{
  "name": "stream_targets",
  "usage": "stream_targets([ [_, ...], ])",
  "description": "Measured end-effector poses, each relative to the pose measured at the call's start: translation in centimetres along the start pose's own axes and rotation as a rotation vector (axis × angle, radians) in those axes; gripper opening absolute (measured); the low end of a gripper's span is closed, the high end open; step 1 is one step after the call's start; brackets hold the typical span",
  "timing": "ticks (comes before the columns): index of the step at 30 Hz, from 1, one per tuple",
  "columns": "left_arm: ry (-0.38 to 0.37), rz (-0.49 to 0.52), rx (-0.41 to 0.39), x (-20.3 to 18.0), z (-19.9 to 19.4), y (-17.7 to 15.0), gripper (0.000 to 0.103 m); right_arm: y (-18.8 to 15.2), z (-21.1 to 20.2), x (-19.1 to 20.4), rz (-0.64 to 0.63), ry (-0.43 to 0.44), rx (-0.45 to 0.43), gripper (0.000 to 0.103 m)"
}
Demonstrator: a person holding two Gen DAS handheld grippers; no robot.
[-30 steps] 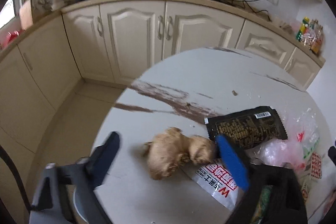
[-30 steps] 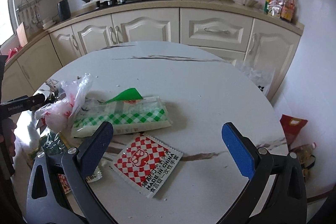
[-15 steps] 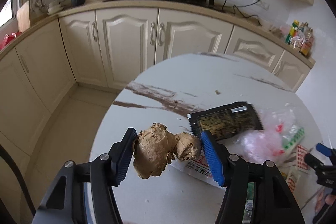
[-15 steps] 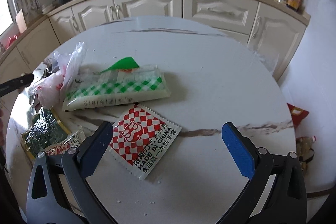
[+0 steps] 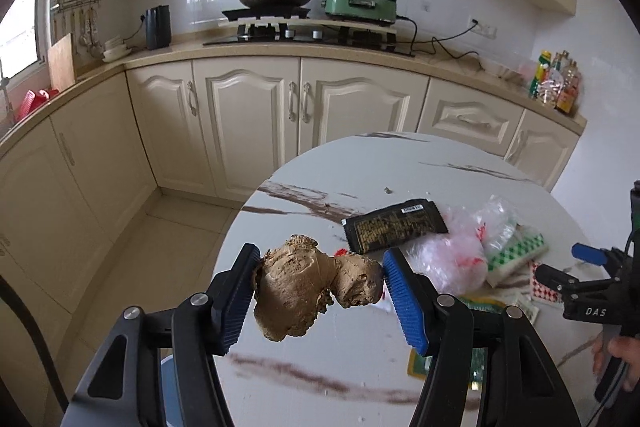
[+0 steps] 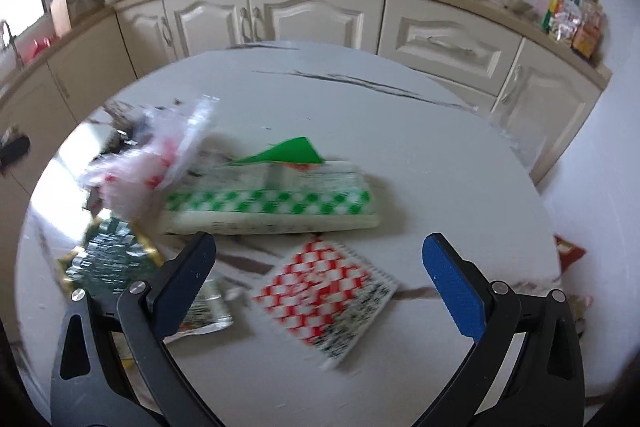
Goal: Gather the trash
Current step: 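Grasp the ginger root with the left tool, then grasp the red-and-white sauce packet with the right tool while the left tool holds the ginger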
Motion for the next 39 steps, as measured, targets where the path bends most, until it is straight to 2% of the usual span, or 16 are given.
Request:
stream_targets([
  [4, 0.009, 0.013, -0.004, -0.3, -2.1, -1.4, 0.059, -1.6, -0.9, 2.0, 0.058, 0.003, 0.000, 0.103],
  [7, -0.011, 0.011, -0.003, -0.6, -3.6, -2.4, 0.059, -3.0, -1.5, 3.6, 0.120, -0.020, 0.004, 0.103],
  [10, -0.017, 0.018, -0.006, -0.6, -5.2, -3.1, 0.059, -4.6, -0.9, 4.7, 0.161, -0.029, 0.048, 0.103],
  [17, -0.043, 0.042, -0.009, -0.1, -8.6, -4.5, 0.059, -6.0, -0.1, 5.0, 0.138, -0.062, 0.092, 0.103],
  [22, -0.055, 0.060, -0.005, 0.4, -10.1, -5.1, 0.060, -7.3, -1.0, 2.9, 0.116, -0.078, 0.102, 0.101],
  [24, -0.067, 0.053, -0.001, 0.4, -10.5, -5.5, 0.060, -7.2, -1.2, 2.8, 0.102, -0.066, 0.102, 0.094],
  [28, -0.067, 0.052, 0.009, 0.6, -11.0, -5.9, 0.060, -5.7, -1.1, 3.9, 0.053, -0.034, 0.072, 0.092],
  [29, -0.069, 0.051, 0.011, 0.7, -11.2, -6.0, 0.060, -5.2, -1.0, 4.6, 0.026, -0.030, 0.063, 0.088],
  [32, -0.069, 0.048, 0.015, 0.9, -11.8, -6.3, 0.060, -4.8, 0.0, 5.3, -0.008, -0.037, 0.091, 0.066],
  [34, -0.071, 0.043, 0.017, 1.3, -12.2, -6.4, 0.060, -4.5, 0.2, 5.3, 0.004, -0.023, 0.091, 0.061],
  [36, -0.082, 0.030, 0.019, 1.5, -12.5, -6.5, 0.060, -4.5, 0.1, 5.4, -0.003, -0.005, 0.088, 0.037],
  [39, -0.118, 0.017, 0.017, 1.2, -12.5, -6.5, 0.060, -4.7, -0.1, 5.5, -0.018, -0.003, 0.082, 0.029],
])
Point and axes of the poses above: each gripper's, at about its wrist camera, not at the fingertips, and z roughly the way its jaws point, x to its left, y to its top, the point moved 10 cm from there along z, roughly the way its jaws point, and after that the axes turned 2 degrees about z, right-handed, at the moved point
